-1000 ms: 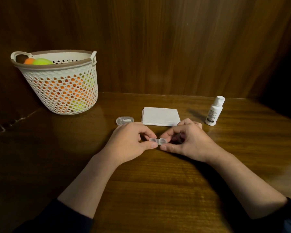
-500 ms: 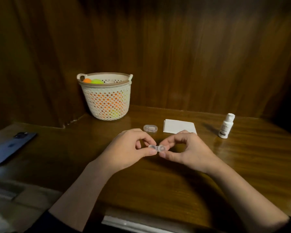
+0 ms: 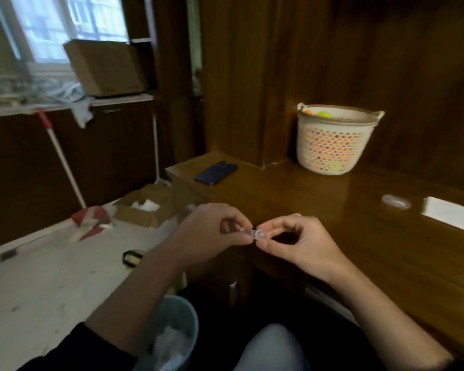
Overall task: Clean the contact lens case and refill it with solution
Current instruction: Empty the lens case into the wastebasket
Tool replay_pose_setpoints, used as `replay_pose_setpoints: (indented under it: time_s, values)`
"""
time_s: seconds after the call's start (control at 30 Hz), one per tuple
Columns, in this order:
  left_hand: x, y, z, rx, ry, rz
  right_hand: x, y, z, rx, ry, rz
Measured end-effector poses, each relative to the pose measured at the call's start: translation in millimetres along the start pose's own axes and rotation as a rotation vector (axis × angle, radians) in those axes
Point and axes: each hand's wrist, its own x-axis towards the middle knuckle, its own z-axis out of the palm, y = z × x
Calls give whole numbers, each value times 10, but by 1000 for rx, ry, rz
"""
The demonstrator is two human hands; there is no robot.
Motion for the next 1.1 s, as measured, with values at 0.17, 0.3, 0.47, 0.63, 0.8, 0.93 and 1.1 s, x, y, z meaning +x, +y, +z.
replay_pose_setpoints:
  time_s: [0.17, 0.3, 0.47, 0.63, 0.8, 0.93, 1.1]
  values:
    - [-476, -657, -160, -6, 67, -125, 241, 66, 832, 107, -115, 26]
    - [-689, -1204, -163, -26, 86, -207, 470, 212, 1360, 185, -174, 63]
    - [-863, -1750, -98, -63, 110, -276, 677, 460, 1904, 211, -218, 112]
    - [-1087, -2198, 38, -126, 150, -381, 835, 675, 2325, 178, -298, 148]
    - [-1378, -2625, 181, -84, 243, -587, 1013, 837, 2690, -260, -284, 41]
    - [-1569, -2855, 301, 20, 219, -713, 1116, 817, 2913, -523, -357, -162]
    - [-1676, -2997, 392, 73, 206, -794, 1194, 801, 3114, -844, -477, -422]
